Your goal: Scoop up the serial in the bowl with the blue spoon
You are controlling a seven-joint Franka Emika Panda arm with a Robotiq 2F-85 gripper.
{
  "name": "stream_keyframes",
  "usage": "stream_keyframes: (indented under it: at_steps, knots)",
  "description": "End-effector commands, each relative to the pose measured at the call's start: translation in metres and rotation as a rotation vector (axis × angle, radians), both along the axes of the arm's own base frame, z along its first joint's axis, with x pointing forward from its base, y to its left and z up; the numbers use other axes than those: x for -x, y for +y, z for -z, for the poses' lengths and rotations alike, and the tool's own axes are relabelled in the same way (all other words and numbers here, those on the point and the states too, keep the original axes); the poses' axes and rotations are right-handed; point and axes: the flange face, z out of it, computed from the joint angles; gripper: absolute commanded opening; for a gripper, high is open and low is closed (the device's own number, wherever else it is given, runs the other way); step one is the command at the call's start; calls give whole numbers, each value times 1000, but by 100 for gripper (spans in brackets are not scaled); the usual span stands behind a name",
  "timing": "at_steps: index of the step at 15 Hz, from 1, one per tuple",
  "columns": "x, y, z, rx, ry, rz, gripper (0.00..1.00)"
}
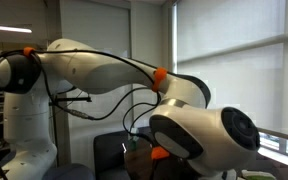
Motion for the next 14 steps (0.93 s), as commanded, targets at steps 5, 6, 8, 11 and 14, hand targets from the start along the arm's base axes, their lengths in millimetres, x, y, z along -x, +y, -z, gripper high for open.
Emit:
stream_keyframes:
  at_steps: [5, 6, 8, 11, 14]
  knots:
    - [-15, -21, 27, -25, 29, 40, 100]
    - [-19, -21, 28, -112, -28, 78, 100]
    - [-27, -22, 30, -183, -83, 121, 100]
    - [-36, -26, 35, -290, -171, 186, 100]
    - [-42, -28, 46, -374, -173, 193, 100]
